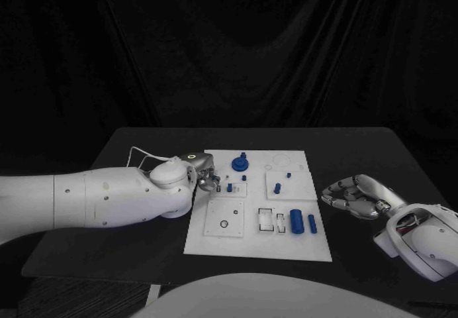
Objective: Assemble the parts on the task board
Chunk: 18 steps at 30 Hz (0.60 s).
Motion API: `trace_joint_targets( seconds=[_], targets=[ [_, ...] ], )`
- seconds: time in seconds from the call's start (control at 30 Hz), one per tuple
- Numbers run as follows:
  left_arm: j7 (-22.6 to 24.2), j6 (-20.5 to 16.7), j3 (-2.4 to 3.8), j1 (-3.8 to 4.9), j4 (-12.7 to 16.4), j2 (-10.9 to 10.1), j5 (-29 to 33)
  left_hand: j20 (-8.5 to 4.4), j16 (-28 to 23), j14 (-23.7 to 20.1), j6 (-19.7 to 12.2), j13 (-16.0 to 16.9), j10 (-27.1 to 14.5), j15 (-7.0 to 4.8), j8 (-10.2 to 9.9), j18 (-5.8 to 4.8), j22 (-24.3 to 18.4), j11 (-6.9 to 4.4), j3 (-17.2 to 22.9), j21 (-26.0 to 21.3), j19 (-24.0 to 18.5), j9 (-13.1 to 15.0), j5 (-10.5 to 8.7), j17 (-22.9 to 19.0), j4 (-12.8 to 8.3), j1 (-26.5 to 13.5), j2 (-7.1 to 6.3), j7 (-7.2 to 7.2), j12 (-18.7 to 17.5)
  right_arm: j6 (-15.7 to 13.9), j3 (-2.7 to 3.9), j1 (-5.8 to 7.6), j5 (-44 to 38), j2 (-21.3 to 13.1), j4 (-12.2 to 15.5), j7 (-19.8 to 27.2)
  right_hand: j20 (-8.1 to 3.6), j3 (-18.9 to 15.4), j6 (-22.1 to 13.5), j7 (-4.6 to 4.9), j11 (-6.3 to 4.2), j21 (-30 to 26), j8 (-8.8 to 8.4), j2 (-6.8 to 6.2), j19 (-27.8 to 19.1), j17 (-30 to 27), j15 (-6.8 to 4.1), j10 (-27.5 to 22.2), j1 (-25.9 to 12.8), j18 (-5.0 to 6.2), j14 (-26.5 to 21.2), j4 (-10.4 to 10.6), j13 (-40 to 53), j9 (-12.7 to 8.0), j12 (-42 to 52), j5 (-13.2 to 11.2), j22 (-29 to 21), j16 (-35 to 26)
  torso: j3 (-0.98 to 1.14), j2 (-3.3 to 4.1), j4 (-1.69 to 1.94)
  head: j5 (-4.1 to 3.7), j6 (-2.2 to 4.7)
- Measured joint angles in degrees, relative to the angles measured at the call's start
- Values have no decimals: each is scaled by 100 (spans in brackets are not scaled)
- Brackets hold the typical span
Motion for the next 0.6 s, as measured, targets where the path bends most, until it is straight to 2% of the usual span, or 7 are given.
trace_joint_targets(
  seconds=[0.1,0.23,0.4,0.6],
  targets=[
    [15,308,3,255,-81,79,305,0,-19,0,-23,0,0,0,0,0,0,0,0,-22,0,12,-74,0,-1,30,-30,-23,-26,0,0,0,0,4,0,-2,0,0,0,0,0,0,0,0,0,0,0,0,0,0,0,0,0,0,0,0,0,0,1,-1,0,-2,0],
    [20,660,4,458,-215,188,745,0,-43,0,-32,0,0,0,-1,0,0,0,33,-22,0,16,-88,0,-32,37,-37,-32,-49,0,0,-1,0,12,-3,-7,0,0,0,0,1,0,0,0,0,0,0,-1,0,-1,0,0,0,0,0,0,0,0,1,-2,-2,-9,0],
    [28,976,0,557,-412,342,1303,0,-64,0,-33,0,0,0,-29,0,0,0,32,-22,0,18,-98,0,-32,36,-37,-32,-76,0,0,-1,0,17,-3,-10,0,0,0,0,2,0,0,0,0,0,0,-1,0,-1,0,0,0,0,1,0,-1,0,1,-2,-3,-13,0],
    [58,1219,-2,593,-622,481,1840,0,-64,0,-33,0,0,0,-29,0,0,1,32,-48,0,18,-99,0,-32,38,-35,-31,-93,-1,0,-1,0,17,-2,-12,0,1,0,0,2,0,0,0,0,0,0,-2,-1,-1,0,-1,0,1,1,0,-1,0,1,-2,-9,-20,0]
  ],
)
